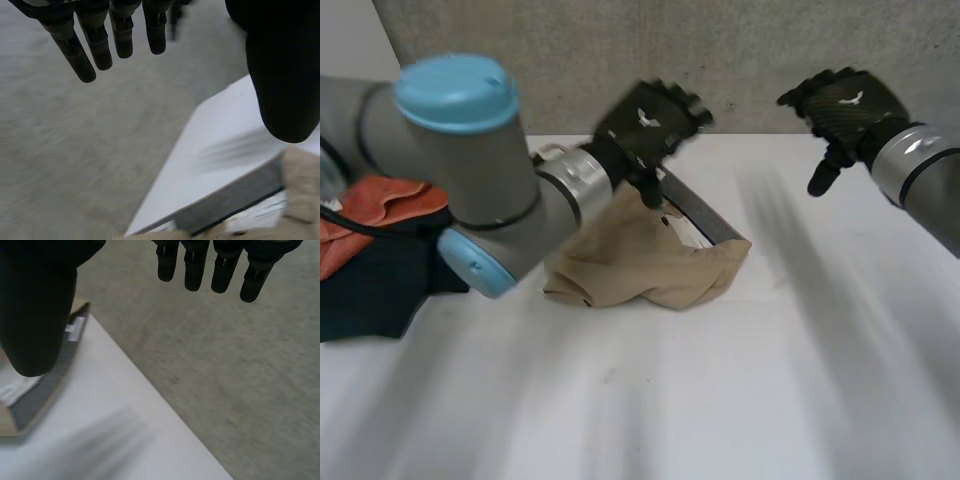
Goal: Fold the laundry.
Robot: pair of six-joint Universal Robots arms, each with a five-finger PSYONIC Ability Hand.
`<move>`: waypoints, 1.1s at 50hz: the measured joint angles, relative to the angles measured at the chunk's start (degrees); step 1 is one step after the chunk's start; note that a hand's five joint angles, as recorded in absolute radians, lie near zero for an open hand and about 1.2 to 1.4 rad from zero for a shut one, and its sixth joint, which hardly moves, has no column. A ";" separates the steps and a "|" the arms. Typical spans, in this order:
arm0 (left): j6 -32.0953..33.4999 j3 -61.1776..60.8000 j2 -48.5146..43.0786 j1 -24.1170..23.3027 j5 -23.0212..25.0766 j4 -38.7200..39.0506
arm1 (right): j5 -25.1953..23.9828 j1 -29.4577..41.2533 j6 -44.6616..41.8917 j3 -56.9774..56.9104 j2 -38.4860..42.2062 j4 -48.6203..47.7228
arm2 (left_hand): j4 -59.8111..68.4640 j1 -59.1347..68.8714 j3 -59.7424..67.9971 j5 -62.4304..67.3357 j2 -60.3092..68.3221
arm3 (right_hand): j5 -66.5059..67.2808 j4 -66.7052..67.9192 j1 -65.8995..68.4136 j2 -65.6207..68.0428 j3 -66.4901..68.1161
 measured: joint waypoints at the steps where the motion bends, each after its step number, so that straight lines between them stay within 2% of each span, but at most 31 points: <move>1: -1.18 -0.93 1.61 0.62 -2.37 -0.05 | -0.98 0.60 -0.34 0.55 0.01 0.38 | 0.00 0.00 0.00 0.00 0.00 | 0.74 0.84 0.00 1.08 1.03; 8: -9.20 -9.77 9.05 3.74 -13.82 -1.52 | -6.55 3.99 -4.21 4.16 0.17 2.14 | 1.07 0.49 0.28 1.80 1.15 | 6.44 6.44 5.27 6.38 6.90; 14: -16.30 -22.13 13.14 5.84 -20.60 -5.36 | -11.91 6.65 -13.89 7.96 2.92 2.55 | 8.58 8.05 7.81 9.38 8.42 | 9.99 9.96 9.08 9.70 10.28; 22: -20.79 -31.17 10.56 7.54 -20.39 -7.51 | -13.68 8.92 -23.65 6.97 11.87 0.76 | 8.88 8.06 8.02 9.61 8.67 | 19.35 19.89 18.93 20.20 20.15; 33: -18.11 -23.91 -1.03 7.62 -20.06 -6.67 | -10.45 10.90 -24.51 -0.90 24.36 -9.28 | 6.46 6.87 6.98 6.66 6.84 | 22.43 23.35 21.98 23.49 23.83; 35: -17.08 -21.90 -2.77 7.28 -20.49 -6.63 | -9.50 11.20 -24.36 -1.86 25.80 -10.94 | 6.46 6.87 6.98 6.56 6.82 | 27.43 28.31 27.79 29.19 28.69; 39: -14.51 -17.21 -6.44 6.29 -21.74 -6.59 | -7.42 11.68 -24.01 -3.48 27.85 -13.12 | 6.46 6.87 6.98 6.55 6.82 | 48.56 49.62 47.48 50.19 49.71; 42: -12.63 -13.69 -8.77 5.35 -22.61 -6.60 | -6.19 11.84 -23.44 -3.74 27.99 -13.49 | 7.78 7.73 7.48 8.25 8.09 | 53.20 54.91 49.28 54.54 54.67; 44: -11.36 -11.24 -10.20 4.62 -23.05 -6.66 | -5.48 11.86 -22.74 -3.29 27.42 -13.45 | 11.03 9.77 9.64 11.71 10.93 | 53.35 55.10 49.28 54.54 54.90; 45: -10.74 -10.10 -10.80 4.19 -23.13 -6.66 | -5.24 11.86 -22.24 -2.81 26.83 -13.37 | 15.28 14.74 13.79 15.93 14.99 | 53.35 55.10 49.28 54.54 54.90; 46: -10.04 -8.86 -11.40 3.66 -23.14 -6.66 | -5.03 11.85 -21.55 -2.17 25.87 -13.33 | 20.42 20.80 19.01 21.03 20.13 | 53.35 55.10 49.28 54.54 54.90; 49: -8.28 -5.74 -12.45 2.32 -22.89 -6.66 | -4.54 11.71 -18.96 0.00 22.05 -13.03 | 47.38 49.23 46.28 47.49 48.01 | 53.36 55.11 49.28 54.54 54.90; 55: -7.09 -2.99 -8.42 1.29 -22.09 -6.95 | -3.56 10.40 -11.39 3.73 11.65 -11.38 | 54.17 51.35 53.11 52.35 54.03 | 54.01 55.12 49.28 54.54 54.90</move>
